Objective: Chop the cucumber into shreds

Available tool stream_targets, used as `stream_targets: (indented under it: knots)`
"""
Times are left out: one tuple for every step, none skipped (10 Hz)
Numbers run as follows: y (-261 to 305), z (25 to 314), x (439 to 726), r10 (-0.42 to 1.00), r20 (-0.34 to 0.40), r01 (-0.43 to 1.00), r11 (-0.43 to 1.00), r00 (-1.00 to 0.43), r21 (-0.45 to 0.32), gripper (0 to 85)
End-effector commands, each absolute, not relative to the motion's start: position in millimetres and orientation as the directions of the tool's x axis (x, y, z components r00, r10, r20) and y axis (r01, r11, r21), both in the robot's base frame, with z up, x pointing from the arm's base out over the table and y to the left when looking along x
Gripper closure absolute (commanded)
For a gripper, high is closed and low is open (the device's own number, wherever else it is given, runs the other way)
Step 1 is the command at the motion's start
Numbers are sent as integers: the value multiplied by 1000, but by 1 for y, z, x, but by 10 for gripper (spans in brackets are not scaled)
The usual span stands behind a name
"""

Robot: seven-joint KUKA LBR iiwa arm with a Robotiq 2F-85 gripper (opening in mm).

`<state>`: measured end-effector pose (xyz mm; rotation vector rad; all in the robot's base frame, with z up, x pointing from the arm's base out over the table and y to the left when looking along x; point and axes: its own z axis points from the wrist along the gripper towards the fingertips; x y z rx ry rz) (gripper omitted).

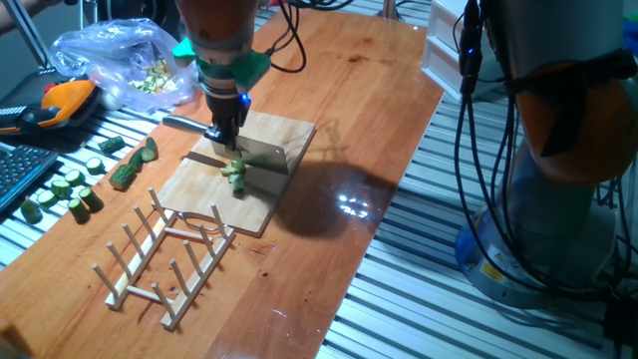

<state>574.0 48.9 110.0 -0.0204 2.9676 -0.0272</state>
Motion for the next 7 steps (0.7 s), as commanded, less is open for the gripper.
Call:
stream_targets:
  knots:
    - [48,110,574,-17,-173,-14,1000,-985,-20,850]
    - [47,110,574,-17,-173,-14,1000,-985,-19,850]
    - [47,109,574,-19,-173,-16,1000,-985,-21,850]
    - [46,107,574,-19,-174,-16,1000,-985,-19,850]
    - [46,106,575,-20,-176,-17,1000,-984,-18,850]
    - [45,104,574,-20,-177,-17,1000,-984,-16,850]
    - [45,102,574,-21,-180,-19,1000,-983,-15,850]
